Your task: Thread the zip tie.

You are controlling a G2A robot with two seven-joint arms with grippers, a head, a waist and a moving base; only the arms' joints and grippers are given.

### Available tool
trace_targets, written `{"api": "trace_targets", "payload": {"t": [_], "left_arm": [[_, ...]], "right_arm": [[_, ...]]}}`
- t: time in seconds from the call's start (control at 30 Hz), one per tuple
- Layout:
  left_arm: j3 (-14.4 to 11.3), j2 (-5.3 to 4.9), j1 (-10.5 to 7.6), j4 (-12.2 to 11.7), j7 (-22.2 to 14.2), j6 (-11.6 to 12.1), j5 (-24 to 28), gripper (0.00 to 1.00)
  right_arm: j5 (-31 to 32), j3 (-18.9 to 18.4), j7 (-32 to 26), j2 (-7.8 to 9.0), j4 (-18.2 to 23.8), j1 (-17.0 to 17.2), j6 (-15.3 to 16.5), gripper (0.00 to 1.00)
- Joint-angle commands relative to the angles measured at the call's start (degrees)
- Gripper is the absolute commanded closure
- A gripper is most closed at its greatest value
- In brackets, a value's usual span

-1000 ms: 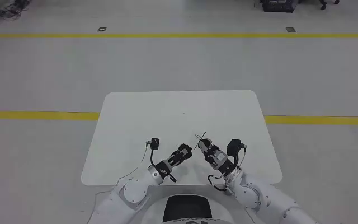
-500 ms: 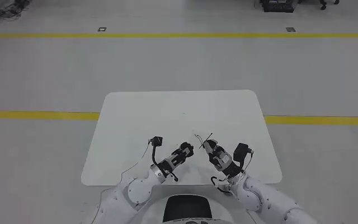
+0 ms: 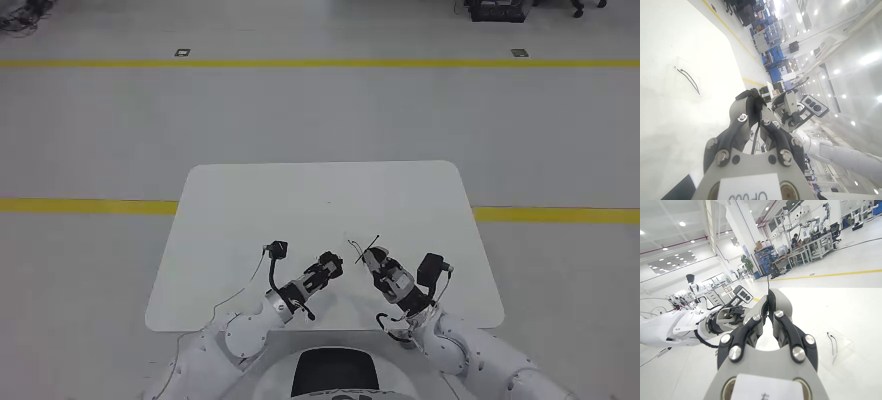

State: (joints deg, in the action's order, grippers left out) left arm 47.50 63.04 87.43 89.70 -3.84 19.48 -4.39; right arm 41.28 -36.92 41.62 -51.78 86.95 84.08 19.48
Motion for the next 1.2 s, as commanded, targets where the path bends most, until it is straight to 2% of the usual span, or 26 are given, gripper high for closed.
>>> {"api": "trace_targets", "payload": {"t": [0.0,0.5,0.6,0.9,1.17], "left_arm": [[0.0,0.0,0.0,0.0,0.0,0.0,0.0,1.0],[-0.1,0.03,0.05,-0.1,-0.1,0.0,0.2,1.0],[-0.3,0.02,0.23,0.5,-2.7,0.0,3.1,1.0],[3.5,-0.87,2.35,3.1,-7.9,0.0,9.2,1.0],[6.8,-1.11,3.82,5.1,-11.1,0.0,8.9,1.0]], "right_arm": [[0.0,0.0,0.0,0.0,0.0,0.0,0.0,1.0],[0.0,0.0,0.0,0.0,0.0,0.0,0.0,1.0],[0.0,0.0,0.0,0.0,0.0,0.0,0.0,1.0],[0.0,0.0,0.0,0.0,0.0,0.0,0.0,1.0],[0.0,0.0,0.0,0.0,0.0,0.0,0.0,1.0]]}}
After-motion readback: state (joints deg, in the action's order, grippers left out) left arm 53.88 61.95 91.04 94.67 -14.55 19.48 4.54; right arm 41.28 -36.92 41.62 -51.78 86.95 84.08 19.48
